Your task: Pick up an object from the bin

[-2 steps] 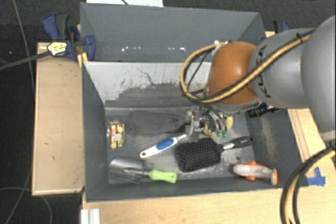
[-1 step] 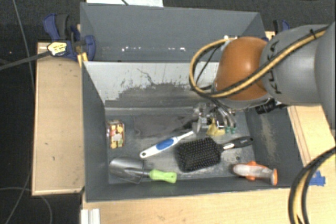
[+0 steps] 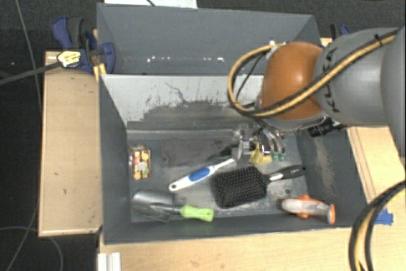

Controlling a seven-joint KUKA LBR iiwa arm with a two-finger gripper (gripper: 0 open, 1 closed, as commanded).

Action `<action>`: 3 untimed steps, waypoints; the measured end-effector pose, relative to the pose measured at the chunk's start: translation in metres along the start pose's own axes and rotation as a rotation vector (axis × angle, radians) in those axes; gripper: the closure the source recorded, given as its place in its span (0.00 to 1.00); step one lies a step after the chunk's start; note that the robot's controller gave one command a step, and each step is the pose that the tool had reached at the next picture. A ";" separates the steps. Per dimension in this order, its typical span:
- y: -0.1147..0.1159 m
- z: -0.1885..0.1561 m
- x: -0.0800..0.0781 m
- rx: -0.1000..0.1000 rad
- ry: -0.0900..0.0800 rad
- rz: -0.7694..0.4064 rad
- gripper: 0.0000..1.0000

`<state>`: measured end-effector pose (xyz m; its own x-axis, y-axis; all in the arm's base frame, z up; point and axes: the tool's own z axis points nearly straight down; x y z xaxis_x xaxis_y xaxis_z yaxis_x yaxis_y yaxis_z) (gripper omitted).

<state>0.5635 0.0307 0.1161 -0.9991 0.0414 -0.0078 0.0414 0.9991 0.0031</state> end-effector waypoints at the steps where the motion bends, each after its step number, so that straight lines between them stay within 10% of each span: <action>1: -0.007 -0.026 -0.007 -0.001 -0.013 -0.021 1.00; 2: 0.004 -0.005 -0.003 -0.002 0.005 0.002 1.00; 3: -0.002 -0.030 -0.010 -0.002 -0.015 0.006 1.00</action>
Offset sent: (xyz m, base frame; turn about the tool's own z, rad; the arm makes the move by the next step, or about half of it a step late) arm 0.0029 0.0027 0.0060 0.0030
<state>0.5737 0.0282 0.1458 -0.9986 0.0479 -0.0225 0.0478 0.9988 0.0052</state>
